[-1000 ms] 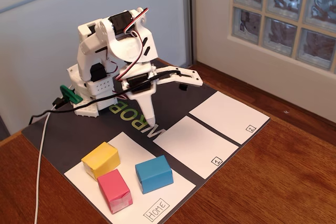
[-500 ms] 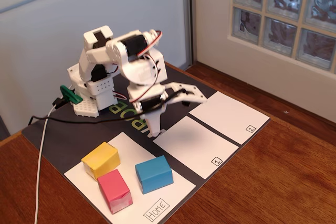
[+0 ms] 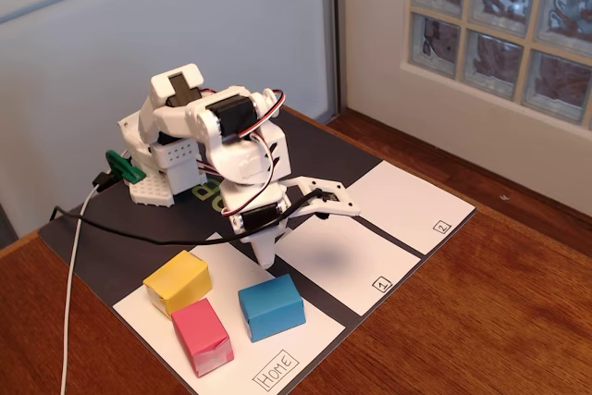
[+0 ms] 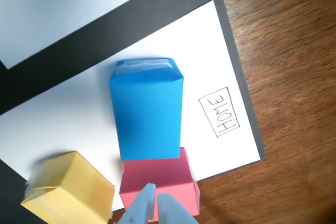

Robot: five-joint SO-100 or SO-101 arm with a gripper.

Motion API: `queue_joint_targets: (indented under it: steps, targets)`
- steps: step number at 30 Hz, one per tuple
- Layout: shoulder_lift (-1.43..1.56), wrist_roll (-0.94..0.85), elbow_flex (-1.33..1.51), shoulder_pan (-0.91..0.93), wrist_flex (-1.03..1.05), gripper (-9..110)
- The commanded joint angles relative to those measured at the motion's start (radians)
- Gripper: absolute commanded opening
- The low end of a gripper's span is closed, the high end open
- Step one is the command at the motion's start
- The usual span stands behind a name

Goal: Move box blue to zone 1

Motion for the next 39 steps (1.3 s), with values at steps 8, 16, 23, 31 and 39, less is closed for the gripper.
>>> queue_joint_targets:
  steps: [8,16,23,31,39]
  targets:
    - [-0.071,-0.028,-0.077,0.008,0.164,0]
    - [-0.087,-0.011,-0.114,-0.008,0.164,17]
    - [-0.066,0.023,-0.072,-0.026,0.166,47]
    - [0.031,0.046,0.14,-0.058,0.166,51]
    - [0.08,0.048,0.224,-0.084,0.166,49]
